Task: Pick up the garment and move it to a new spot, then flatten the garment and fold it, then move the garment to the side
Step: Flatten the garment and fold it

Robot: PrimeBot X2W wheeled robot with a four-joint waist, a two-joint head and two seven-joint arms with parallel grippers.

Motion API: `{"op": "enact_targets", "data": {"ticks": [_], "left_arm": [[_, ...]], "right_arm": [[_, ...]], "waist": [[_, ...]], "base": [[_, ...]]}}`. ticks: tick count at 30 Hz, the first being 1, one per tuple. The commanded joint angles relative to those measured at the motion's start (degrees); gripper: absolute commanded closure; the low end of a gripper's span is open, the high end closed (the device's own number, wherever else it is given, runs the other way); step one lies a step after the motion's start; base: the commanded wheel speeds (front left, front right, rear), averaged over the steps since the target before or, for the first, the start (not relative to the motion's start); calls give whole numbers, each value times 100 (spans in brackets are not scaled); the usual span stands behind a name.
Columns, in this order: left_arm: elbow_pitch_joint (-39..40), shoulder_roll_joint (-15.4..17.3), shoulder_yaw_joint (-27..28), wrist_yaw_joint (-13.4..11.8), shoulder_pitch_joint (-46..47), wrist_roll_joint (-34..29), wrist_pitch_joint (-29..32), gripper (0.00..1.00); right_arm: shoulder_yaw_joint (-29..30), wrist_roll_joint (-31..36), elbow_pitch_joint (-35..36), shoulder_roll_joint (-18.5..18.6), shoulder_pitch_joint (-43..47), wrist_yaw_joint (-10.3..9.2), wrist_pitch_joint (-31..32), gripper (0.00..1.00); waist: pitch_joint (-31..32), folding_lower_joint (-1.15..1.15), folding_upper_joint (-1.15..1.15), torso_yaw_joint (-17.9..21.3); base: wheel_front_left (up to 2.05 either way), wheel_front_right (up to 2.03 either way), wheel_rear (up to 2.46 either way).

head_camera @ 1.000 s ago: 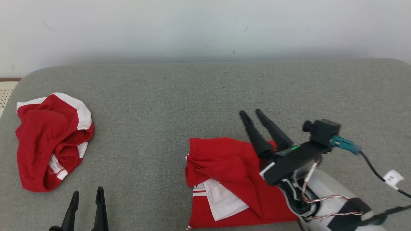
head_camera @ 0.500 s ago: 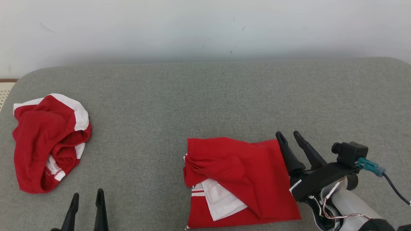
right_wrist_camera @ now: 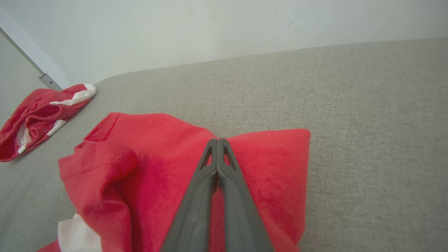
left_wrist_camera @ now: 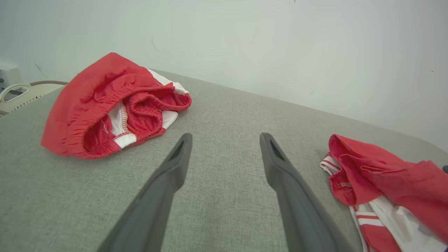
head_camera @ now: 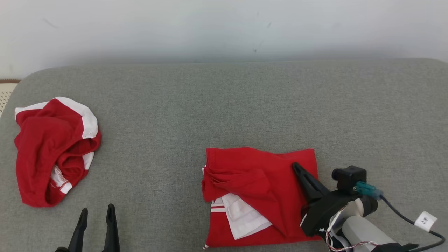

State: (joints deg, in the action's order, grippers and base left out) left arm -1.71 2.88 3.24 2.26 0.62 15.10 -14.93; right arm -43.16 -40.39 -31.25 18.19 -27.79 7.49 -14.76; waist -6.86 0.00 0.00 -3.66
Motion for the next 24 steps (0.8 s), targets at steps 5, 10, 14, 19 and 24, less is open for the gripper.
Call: {"op": "enact_targets", "data": {"ticks": [5,10,14,19,24], "left_arm": [[32,3,-24,-24,47,37,-22,0],[24,3,11,-10,92,45,-22,0],[6,3,15,-9,122,52,-22,0],[0,3,12,-25,130,47,-22,0],[13,3,-5,-35,98,49,-22,0]], "right_arm": [[-164,404,-391,-170,-129,0,-46,100],[-120,673,-483,-306,-127,1,-48,100],[-166,757,-444,-429,-35,1,-49,100],[-306,788,-316,-558,81,0,-49,100],[-518,801,-169,-634,202,0,-49,100]], "waist": [[-73,0,0,-78],[-137,0,0,-140],[-160,0,0,-161],[-159,0,0,-180],[-129,0,0,-203]], "base": [[0,0,0],[0,0,0],[0,0,0],[0,0,0],[0,0,0]]}}
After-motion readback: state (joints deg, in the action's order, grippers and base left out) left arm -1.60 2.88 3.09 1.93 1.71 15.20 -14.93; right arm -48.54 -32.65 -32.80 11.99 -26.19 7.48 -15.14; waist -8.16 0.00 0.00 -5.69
